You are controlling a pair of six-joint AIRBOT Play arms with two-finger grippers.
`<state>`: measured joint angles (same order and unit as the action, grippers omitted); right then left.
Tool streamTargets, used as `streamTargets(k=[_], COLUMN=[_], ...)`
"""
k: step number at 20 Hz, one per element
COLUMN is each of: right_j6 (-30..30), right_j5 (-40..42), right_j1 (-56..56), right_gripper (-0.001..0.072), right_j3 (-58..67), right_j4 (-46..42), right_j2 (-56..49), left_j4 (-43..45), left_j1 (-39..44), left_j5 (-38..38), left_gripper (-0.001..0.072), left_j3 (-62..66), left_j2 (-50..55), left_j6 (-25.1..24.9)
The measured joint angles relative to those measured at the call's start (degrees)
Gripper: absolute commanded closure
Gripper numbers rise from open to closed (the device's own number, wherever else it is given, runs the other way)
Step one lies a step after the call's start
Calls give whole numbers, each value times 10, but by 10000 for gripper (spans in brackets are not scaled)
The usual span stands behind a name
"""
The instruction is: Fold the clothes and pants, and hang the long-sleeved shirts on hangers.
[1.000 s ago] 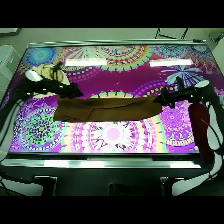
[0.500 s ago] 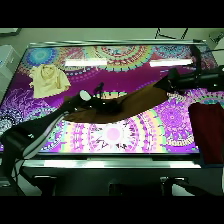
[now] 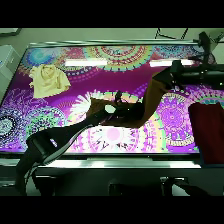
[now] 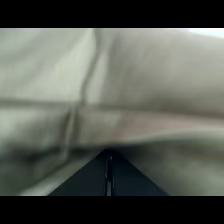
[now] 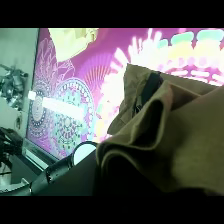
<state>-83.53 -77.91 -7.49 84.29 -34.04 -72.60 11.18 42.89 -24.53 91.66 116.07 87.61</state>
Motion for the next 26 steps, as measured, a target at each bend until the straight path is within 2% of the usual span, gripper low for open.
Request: streamTargets(k=[2, 5, 8, 11, 12, 13, 14, 15, 18, 21, 23, 26], right_j6=[9, 25, 33, 41, 44, 45, 47, 50, 77, 88, 66, -2], right_j5=[25, 75, 132, 190, 210, 226, 237, 242, 236, 187, 137, 54], right_j1=[30, 93, 165, 234, 255, 273, 290, 301, 298, 231, 160, 71], right_gripper=[678, 677, 676, 674, 610, 392, 123, 78, 78, 78, 76, 34], right_j3=[0, 0, 0, 0, 0, 0, 0, 0, 0, 0, 0, -11], right_j4=[18, 54, 82, 125, 143, 164, 189, 215, 281, 271, 188, -18], right_j2=[-25, -75, -143, -223, -252, -279, -307, -329, -364, -347, -315, -273], left_j4=[57, 206, 355, 448, 469, 485, 495, 507, 527, 536, 540, 542], left_j1=[-50, -157, -282, -386, -414, -437, -453, -466, -486, -494, -496, -497], left_j5=[-37, -130, -222, -290, -307, -321, -329, -339, -358, -374, -381, -385], left_gripper=[689, 688, 687, 686, 686, 686, 685, 686, 685, 685, 685, 685], left_j3=[3, 6, 7, 8, 8, 8, 8, 8, 7, 4, -3, -14], left_j2=[-15, -79, -183, -296, -332, -366, -394, -419, -467, -486, -491, -495], left_j6=[0, 16, 27, 26, 26, 23, 17, 12, 1, -10, -16, -19])
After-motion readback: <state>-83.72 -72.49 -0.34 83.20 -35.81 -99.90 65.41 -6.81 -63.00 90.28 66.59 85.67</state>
